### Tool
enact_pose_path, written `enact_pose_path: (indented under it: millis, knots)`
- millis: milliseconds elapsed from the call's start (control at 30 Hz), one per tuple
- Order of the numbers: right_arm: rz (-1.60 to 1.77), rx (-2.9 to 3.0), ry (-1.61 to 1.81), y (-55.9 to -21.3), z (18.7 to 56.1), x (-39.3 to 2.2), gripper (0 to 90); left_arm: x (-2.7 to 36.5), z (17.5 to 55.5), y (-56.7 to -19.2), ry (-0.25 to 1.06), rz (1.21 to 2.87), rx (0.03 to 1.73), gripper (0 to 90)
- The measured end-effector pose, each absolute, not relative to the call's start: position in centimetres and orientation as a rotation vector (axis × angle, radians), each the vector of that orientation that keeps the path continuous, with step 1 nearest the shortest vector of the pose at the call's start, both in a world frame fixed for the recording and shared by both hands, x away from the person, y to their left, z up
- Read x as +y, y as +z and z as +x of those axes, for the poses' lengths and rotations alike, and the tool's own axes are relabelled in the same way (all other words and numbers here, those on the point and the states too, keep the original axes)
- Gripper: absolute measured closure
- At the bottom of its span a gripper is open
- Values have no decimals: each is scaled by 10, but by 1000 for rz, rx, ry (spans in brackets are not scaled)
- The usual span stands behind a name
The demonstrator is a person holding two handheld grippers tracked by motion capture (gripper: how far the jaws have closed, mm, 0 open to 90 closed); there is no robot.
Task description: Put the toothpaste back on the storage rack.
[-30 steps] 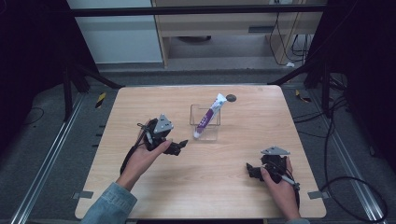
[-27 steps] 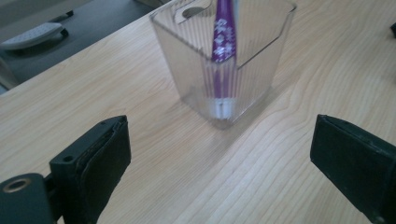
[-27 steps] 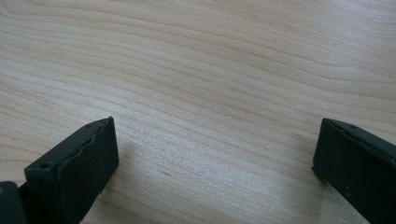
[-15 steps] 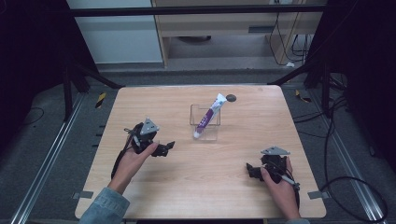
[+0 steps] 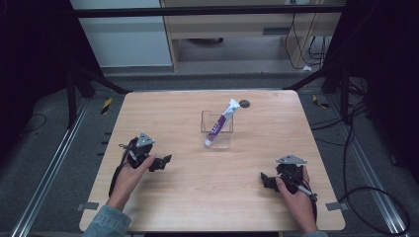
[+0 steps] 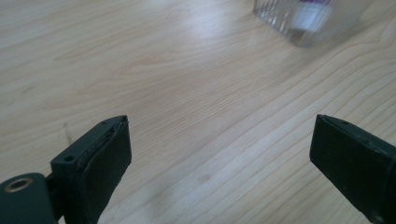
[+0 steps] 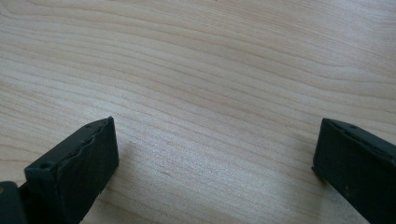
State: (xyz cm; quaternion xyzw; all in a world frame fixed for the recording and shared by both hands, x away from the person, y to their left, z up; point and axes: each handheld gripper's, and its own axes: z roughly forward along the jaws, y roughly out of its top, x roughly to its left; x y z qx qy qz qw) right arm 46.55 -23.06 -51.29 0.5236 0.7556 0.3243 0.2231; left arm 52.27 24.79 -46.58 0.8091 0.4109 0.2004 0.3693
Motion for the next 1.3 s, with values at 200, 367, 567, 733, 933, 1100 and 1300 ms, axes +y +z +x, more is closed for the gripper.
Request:
enact_pose_path:
  millis: [200, 367, 567, 733, 933, 1100, 1300]
  knots:
    - [1446, 2086, 896, -513, 466, -231, 3, 264, 522, -478, 518, 2081, 1117, 53]
    - [1446, 2086, 896, -513, 466, -231, 3, 272, 523, -481, 530, 2087, 1146, 53]
    - [1446, 2086, 896, -513, 466, -231, 3, 282, 525, -486, 550, 2109, 1183, 52]
    - [1446, 2086, 896, -513, 466, -231, 3, 289, 529, -492, 558, 2126, 1213, 51]
    - [1446, 2086, 896, -513, 466, -231, 3, 293, 534, -498, 559, 2130, 1235, 50]
    - [1446, 2086, 896, -513, 466, -231, 3, 295, 538, -502, 555, 2114, 1245, 45]
    - [1446, 2086, 896, -513, 466, -231, 3, 297, 542, -506, 543, 2083, 1240, 22]
